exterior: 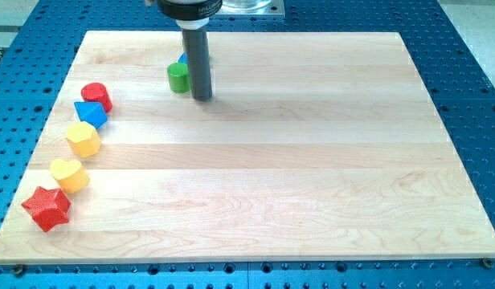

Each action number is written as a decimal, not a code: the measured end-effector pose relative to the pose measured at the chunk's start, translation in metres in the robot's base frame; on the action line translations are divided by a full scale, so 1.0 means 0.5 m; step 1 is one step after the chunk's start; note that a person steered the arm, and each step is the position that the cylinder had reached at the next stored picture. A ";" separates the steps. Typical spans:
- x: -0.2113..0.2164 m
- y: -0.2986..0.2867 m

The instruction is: Move the green circle above to the red circle

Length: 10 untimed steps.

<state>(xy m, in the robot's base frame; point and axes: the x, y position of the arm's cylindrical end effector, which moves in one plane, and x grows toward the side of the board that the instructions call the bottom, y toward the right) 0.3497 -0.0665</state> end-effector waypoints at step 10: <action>-0.084 -0.244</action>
<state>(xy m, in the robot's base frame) 0.3079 -0.1885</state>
